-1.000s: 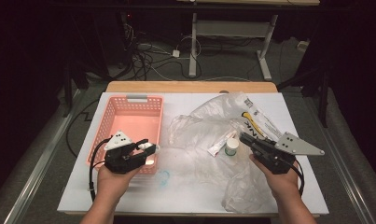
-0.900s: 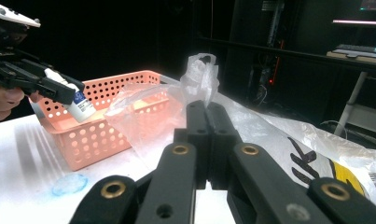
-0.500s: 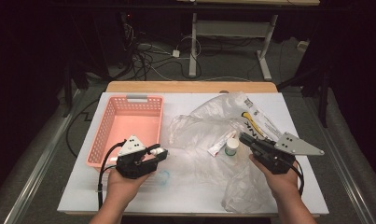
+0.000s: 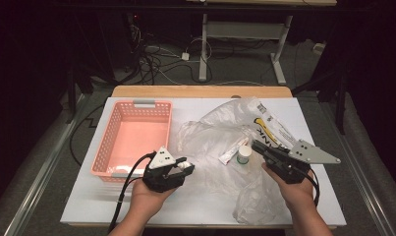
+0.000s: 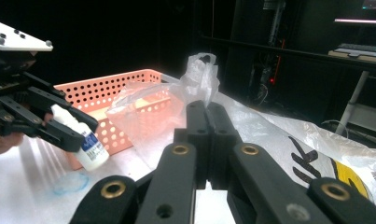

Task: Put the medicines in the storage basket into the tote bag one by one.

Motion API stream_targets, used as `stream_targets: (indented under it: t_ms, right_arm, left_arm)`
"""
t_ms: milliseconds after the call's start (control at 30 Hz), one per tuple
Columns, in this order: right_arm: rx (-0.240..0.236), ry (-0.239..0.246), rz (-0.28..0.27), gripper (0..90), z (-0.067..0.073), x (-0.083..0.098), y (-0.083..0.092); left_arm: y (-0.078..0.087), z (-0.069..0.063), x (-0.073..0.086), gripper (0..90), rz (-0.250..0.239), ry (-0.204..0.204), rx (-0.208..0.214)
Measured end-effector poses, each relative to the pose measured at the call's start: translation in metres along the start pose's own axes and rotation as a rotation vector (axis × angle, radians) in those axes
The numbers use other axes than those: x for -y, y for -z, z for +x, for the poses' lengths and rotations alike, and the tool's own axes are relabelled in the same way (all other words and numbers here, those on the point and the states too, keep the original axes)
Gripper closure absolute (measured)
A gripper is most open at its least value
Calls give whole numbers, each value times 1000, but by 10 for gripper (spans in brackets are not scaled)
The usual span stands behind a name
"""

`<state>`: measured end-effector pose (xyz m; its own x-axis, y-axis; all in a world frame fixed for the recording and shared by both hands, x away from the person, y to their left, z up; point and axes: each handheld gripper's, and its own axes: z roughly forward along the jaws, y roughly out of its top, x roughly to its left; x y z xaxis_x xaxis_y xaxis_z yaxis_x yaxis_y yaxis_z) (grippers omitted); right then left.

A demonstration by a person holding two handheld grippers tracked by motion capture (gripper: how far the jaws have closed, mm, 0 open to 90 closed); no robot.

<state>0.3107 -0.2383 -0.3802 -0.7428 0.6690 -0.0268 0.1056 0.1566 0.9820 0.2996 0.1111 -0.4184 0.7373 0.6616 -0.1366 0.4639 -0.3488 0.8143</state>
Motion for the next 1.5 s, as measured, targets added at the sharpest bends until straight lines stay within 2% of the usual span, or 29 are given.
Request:
stream_targets:
  t_ms: [333, 567, 867, 1033, 1233, 1300, 1333, 1500]
  right_arm:
    - [0, -2, 4, 900, 1, 1, -1]
    - [-1, -3, 3, 900, 0, 1, -1]
    - [-5, -4, 2, 900, 0, 1, -1]
    - [-6, -3, 0, 900, 0, 0, -1]
    - [-12, 0, 1, 900, 1, 1, -2]
    - [-11, -4, 2, 900, 2, 1, -2]
    - [-11, -6, 4, 900, 2, 1, -2]
    - [-15, -3, 4, 900, 1, 2, -3]
  left_arm:
    - [-32, -8, -19, 580, -5, -16, 1]
    - [-59, -14, -33, 580, -7, -45, -12]
    - [-99, -15, -48, 580, 8, -83, -56]
    - [-117, -12, -51, 579, 26, -79, -72]
    - [-135, -8, -54, 579, 12, -59, -83]
    - [-142, -6, -54, 579, 9, -49, -93]
    - [-146, -5, -54, 579, 8, -28, -97]
    - [-158, -4, -56, 579, -2, -33, -111]
